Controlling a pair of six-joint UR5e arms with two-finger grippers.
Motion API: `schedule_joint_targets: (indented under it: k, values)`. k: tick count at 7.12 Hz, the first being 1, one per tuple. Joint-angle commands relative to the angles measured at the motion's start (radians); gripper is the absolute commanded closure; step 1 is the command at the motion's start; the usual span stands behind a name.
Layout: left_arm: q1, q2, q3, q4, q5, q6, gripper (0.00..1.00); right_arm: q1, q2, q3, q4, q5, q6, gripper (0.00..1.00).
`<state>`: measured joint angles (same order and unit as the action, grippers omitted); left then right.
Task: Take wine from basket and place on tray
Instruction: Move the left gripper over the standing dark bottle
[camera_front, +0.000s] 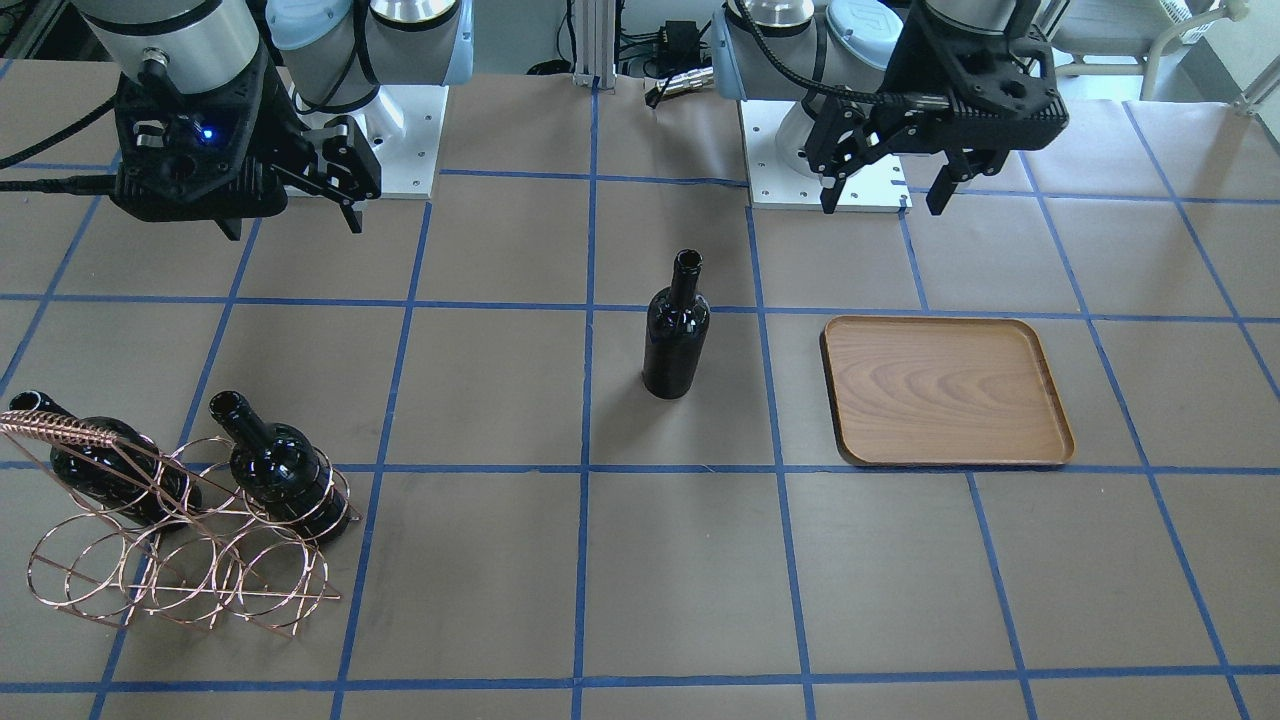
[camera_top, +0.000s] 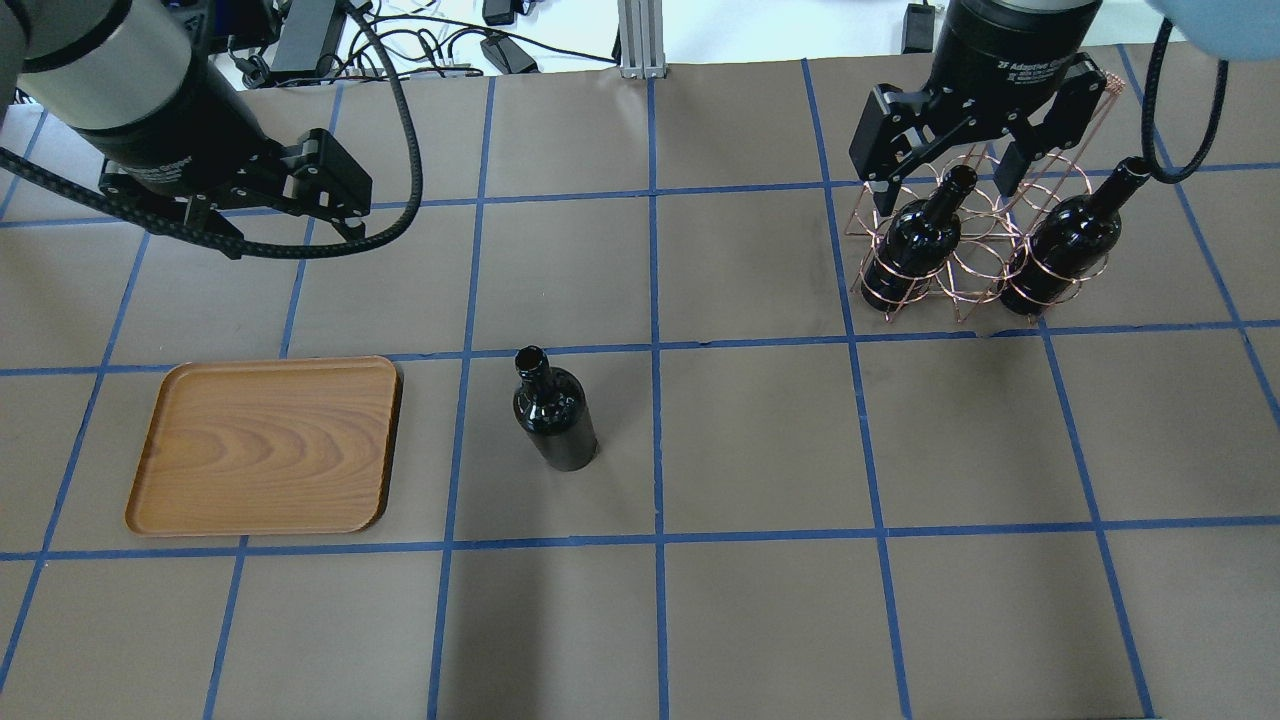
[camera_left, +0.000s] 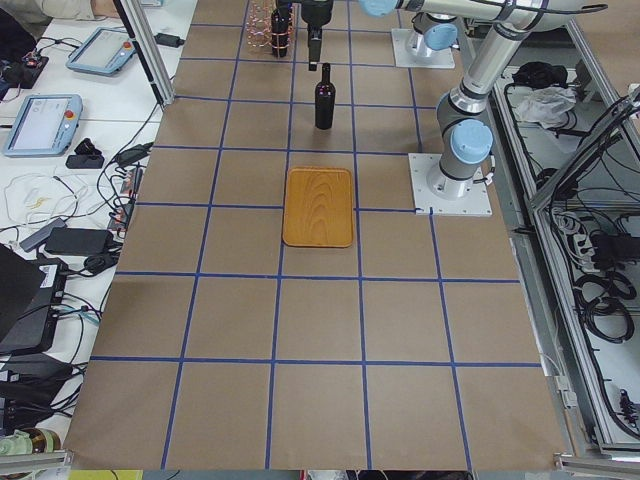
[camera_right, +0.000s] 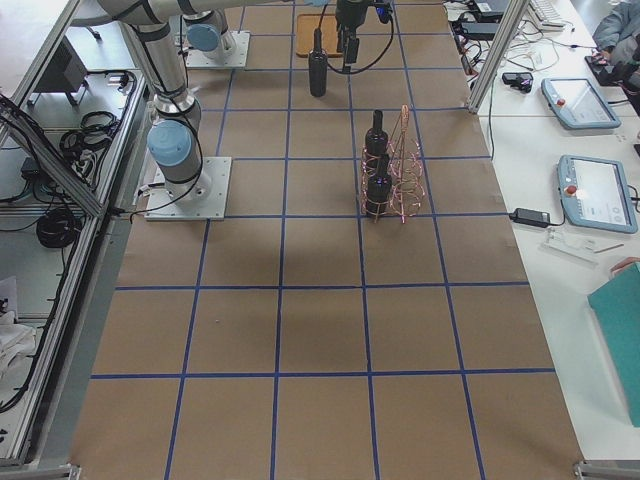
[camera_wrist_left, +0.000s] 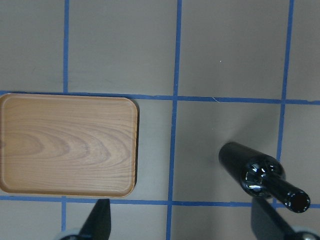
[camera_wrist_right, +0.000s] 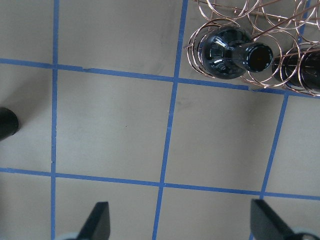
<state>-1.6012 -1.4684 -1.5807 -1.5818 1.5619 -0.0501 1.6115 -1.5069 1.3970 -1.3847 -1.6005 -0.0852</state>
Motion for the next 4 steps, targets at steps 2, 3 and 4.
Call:
schedule_joint_targets:
  k: [2, 3, 4]
  values:
    - [-0.152, -0.027, -0.021, 0.034, -0.008, -0.086, 0.0, -0.007, -0.001, 0.007, -0.019, -0.001, -0.01, 0.0]
    - [-0.172, -0.039, -0.031, 0.043, -0.009, -0.103, 0.0, -0.005, -0.001, 0.007, -0.02, -0.001, -0.01, 0.0]
    - [-0.195, -0.058, -0.05, 0.095, -0.011, -0.114, 0.0, -0.005, -0.001, 0.007, -0.022, -0.001, -0.01, 0.0]
